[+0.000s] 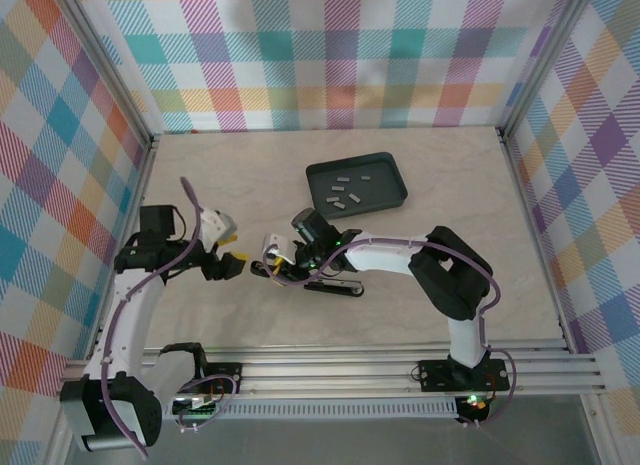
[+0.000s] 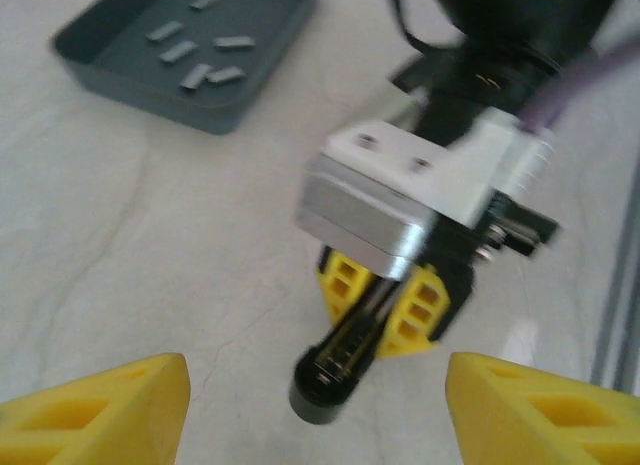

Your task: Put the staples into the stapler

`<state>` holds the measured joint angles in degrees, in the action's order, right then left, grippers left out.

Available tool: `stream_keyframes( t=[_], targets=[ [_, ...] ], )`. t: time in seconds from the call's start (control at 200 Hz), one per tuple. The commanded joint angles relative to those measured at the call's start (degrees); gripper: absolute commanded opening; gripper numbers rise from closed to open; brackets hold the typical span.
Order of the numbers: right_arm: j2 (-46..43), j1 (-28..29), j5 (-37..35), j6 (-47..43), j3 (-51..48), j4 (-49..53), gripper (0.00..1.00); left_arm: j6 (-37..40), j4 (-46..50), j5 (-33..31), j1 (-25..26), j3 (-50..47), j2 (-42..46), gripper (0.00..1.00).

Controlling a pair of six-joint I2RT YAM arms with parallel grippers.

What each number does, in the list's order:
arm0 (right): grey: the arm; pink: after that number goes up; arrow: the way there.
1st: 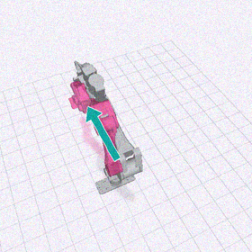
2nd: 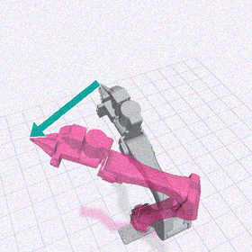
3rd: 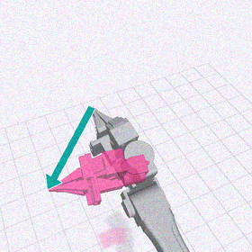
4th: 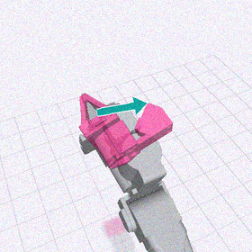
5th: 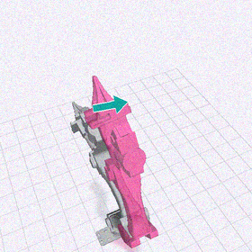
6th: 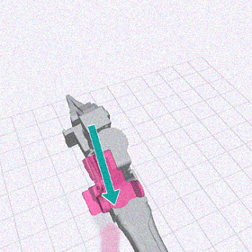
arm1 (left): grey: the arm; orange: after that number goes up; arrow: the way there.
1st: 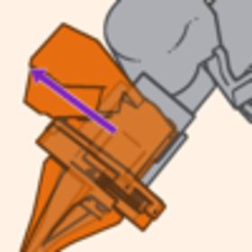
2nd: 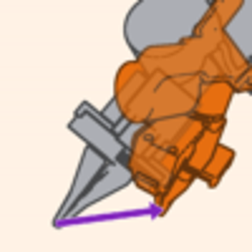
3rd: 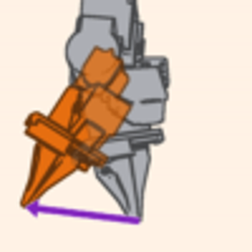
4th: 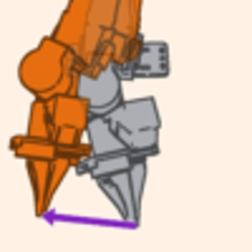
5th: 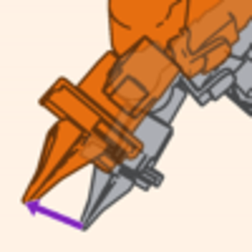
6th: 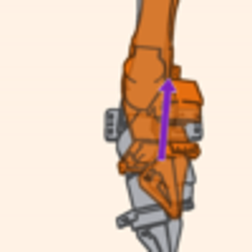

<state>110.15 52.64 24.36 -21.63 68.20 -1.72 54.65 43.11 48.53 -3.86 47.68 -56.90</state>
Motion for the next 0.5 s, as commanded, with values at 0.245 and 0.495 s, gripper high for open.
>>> stream_keyframes(
  t=[0.245, 0.495],
  targets=[
    [-4.0, -0.9, 6.2, -3.5, -3.2, -7.6, 0.09, 30.7, 13.9, -8.4, 5.6, 3.0, -4.2, 0.72],
    [-4.9, -0.9, 7.3, -3.4, -4.8, -10.5, 0.09, 29.2, 2.2, -7.8, 6.4, -3.3, -5.7, 0.74]
  ],
)
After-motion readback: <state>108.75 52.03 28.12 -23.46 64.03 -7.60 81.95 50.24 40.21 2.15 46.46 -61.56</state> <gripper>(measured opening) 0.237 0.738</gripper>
